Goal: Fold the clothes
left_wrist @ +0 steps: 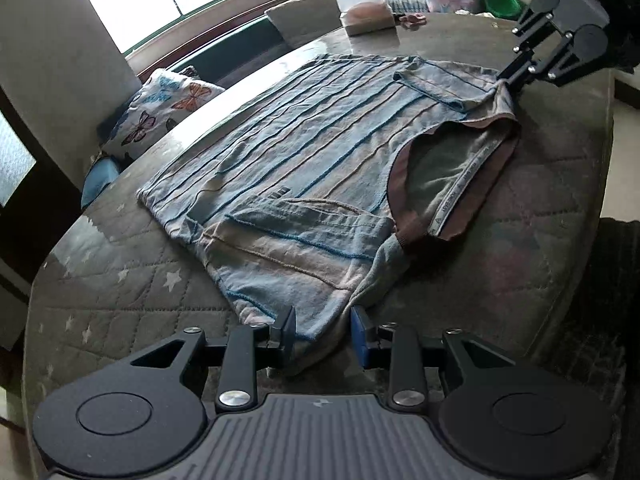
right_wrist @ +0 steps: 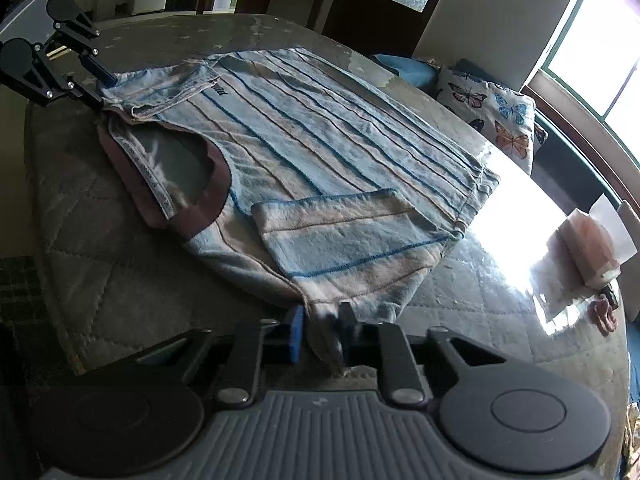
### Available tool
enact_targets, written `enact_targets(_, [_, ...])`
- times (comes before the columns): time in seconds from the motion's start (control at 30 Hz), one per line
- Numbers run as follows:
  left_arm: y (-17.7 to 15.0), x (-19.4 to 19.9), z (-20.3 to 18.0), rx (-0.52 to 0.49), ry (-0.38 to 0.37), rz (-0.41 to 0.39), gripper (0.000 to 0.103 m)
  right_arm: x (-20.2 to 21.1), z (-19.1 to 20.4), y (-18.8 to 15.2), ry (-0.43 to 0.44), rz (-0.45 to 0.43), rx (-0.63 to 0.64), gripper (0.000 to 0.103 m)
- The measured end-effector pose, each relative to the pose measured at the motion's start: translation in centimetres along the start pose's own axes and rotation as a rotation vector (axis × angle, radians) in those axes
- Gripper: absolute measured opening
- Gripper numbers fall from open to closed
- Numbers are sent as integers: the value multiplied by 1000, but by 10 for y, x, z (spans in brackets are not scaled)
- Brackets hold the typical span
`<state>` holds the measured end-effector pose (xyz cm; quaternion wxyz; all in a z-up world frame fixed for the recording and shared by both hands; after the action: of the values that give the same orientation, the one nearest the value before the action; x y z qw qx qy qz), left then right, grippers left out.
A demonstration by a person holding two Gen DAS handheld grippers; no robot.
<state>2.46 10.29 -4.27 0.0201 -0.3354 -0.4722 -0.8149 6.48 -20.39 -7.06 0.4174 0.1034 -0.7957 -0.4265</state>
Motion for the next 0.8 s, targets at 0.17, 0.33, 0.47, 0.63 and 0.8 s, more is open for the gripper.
enact_targets(0.17, [1,-3,1,15,-29,-4,19,-3,-3,2,-10,-11,-17,6])
enact_targets(0.33, [3,2,-3,31,14,-32,5,0,-4,6,-44,-28,-39,4])
enact_targets(0.47, [9,18,-4,74,66,-70,4,9,-6,12,-70,-55,-53,4])
enact_targets(0.63, [17,54,-17,109,100,-113,4,39,-4,22,-74,-99,-60,3])
enact_targets(0.8, [28,103,-34,150,168,-178,4,86,9,25,-77,-126,-83,3])
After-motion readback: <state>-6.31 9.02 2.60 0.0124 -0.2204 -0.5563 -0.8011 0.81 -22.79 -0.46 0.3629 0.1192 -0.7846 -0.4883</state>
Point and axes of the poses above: each gripper's, at about its wrist camera, not at the fingertips, and x roughly against the way its jaws point, z to its left, y to its top, the point moved 6 cm from there along -x, roughly the way its jaws point, and after that the axes turned 15 degrees about -z, right-handed, at the moved point
